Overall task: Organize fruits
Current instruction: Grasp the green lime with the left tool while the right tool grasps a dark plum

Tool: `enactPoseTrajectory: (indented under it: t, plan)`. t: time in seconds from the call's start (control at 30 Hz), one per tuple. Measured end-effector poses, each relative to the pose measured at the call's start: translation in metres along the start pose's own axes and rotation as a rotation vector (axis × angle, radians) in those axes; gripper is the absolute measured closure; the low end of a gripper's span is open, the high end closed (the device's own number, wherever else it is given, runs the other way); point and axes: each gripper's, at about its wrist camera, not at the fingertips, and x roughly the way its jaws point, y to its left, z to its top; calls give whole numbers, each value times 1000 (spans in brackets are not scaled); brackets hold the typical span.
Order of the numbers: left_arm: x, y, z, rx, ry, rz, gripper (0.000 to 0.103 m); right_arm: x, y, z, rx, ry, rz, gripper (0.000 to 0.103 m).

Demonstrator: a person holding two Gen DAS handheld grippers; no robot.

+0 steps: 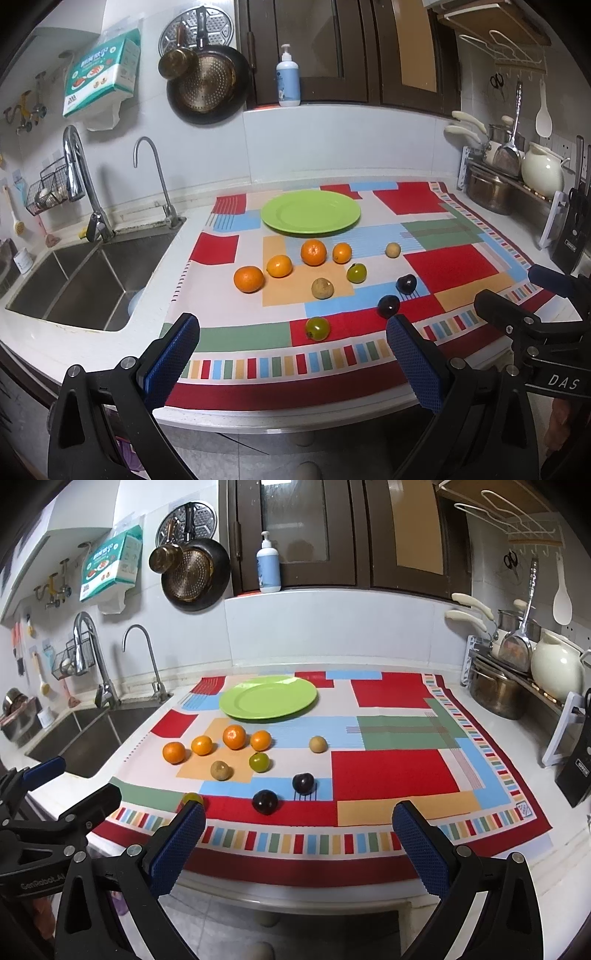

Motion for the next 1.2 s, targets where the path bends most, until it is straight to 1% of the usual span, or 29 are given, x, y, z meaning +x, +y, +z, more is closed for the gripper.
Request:
enactPoseTrajectory:
  t: [0.1, 0.17, 0.3, 0.4, 0.47, 0.5, 0.57, 0.7, 0.73, 0.77, 0.8, 0.87, 1.0, 1.07, 1.13, 1.2]
  plan:
    - [8, 1, -3, 8, 5, -11, 0, 8, 3, -1, -9, 16, 0, 1]
    - [15, 2, -5, 14, 7, -15, 2, 14, 6, -2, -19, 27, 0, 1]
    - [33, 3, -9, 28, 23, -24, 8, 30, 11, -4, -38, 50, -10, 1]
    - [48, 4, -13, 36, 44, -47, 15, 46, 15, -6, -61, 76, -15, 3]
    - [59, 4, -15, 48, 59, -66, 22, 55, 18, -8, -70, 92, -9, 7]
    - [64, 3, -16, 54, 64, -71, 23, 60, 19, -10, -77, 101, -7, 8]
    - [73, 2, -17, 66, 74, -86, 30, 70, 21, -11, -89, 114, -3, 14]
    - [90, 0, -19, 98, 97, -106, 37, 89, 27, -13, -116, 135, 10, 22]
    - [94, 0, -19, 103, 108, -114, 41, 94, 28, -14, -119, 143, 13, 25]
    - [98, 0, -20, 106, 118, -122, 43, 97, 28, -14, -121, 150, 17, 29]
    - [103, -1, -20, 111, 132, -132, 44, 103, 29, -15, -124, 158, 23, 31]
    - [110, -1, -21, 117, 146, -146, 49, 112, 30, -16, -124, 178, 32, 37]
    - [123, 0, -22, 117, 190, -181, 56, 125, 31, -16, -113, 198, 55, 42]
    - [128, 0, -23, 118, 206, -198, 61, 130, 32, -17, -107, 210, 67, 46]
    - [133, 0, -23, 117, 223, -215, 63, 135, 33, -17, -104, 217, 75, 48]
    - [137, 1, -23, 112, 236, -234, 67, 139, 34, -16, -103, 225, 87, 50]
